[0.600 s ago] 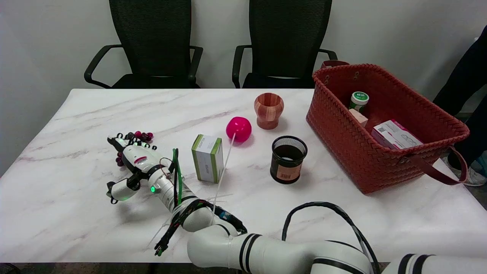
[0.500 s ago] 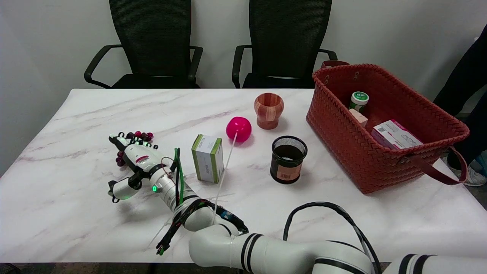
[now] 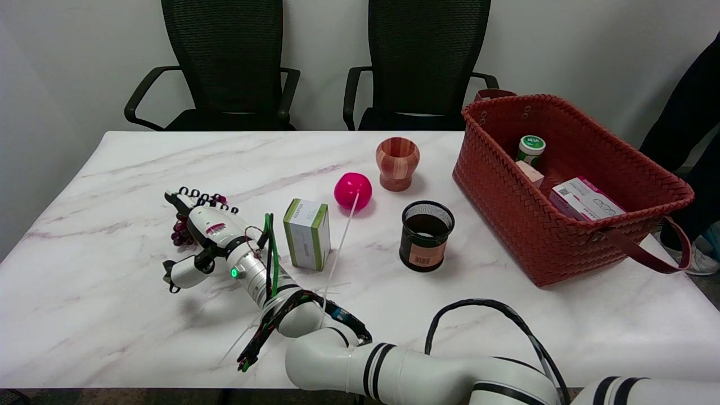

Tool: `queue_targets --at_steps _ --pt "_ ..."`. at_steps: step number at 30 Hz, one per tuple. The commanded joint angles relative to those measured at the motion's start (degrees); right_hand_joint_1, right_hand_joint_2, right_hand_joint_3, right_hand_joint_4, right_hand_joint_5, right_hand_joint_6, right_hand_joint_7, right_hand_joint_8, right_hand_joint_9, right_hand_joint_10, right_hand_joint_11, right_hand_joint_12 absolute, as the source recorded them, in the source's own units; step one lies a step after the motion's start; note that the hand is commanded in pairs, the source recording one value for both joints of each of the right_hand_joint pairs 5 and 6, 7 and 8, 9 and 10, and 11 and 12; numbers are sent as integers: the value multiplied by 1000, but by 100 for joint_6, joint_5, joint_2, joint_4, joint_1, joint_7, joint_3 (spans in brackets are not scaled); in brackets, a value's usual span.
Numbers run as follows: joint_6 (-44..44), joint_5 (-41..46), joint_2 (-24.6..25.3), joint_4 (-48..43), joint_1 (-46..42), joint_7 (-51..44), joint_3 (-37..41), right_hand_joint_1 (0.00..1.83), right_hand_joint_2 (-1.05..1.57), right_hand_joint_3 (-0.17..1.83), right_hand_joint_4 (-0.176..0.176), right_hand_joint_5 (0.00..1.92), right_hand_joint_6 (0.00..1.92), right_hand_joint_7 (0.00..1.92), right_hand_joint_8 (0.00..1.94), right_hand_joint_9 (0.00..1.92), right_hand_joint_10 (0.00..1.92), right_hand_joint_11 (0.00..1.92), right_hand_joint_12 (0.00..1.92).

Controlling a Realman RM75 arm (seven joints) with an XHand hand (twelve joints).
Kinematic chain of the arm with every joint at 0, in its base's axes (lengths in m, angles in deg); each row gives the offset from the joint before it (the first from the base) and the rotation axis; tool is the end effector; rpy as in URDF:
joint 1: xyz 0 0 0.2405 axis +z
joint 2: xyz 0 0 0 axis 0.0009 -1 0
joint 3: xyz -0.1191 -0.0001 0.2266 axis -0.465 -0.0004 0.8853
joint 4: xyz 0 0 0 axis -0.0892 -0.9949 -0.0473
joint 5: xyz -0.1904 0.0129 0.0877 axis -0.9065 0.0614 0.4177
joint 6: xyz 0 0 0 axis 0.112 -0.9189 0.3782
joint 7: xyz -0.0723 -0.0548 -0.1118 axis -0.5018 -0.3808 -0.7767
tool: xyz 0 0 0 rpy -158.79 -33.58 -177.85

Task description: Pick up the black pen container.

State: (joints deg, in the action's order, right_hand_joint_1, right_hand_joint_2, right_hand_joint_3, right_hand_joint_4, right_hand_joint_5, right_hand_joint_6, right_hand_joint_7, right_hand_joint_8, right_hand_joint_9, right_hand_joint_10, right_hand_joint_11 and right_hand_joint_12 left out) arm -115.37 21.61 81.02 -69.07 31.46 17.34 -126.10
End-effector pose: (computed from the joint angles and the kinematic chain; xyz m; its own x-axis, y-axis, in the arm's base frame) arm -0.2840 -0.4066 -0.0208 0.7020 -0.2365 0.6717 -0.7113 -0.2781 0.6455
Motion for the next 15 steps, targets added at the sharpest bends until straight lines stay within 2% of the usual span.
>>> queue_targets --at_steps 1,15 --pt "136 24 -32 -290 0 5 74 1128 545 969 0 96 96 104 104 156 156 70 70" --pt "-8 552 -222 -1231 -172 5 163 1128 544 965 0 94 94 109 109 175 175 106 106"
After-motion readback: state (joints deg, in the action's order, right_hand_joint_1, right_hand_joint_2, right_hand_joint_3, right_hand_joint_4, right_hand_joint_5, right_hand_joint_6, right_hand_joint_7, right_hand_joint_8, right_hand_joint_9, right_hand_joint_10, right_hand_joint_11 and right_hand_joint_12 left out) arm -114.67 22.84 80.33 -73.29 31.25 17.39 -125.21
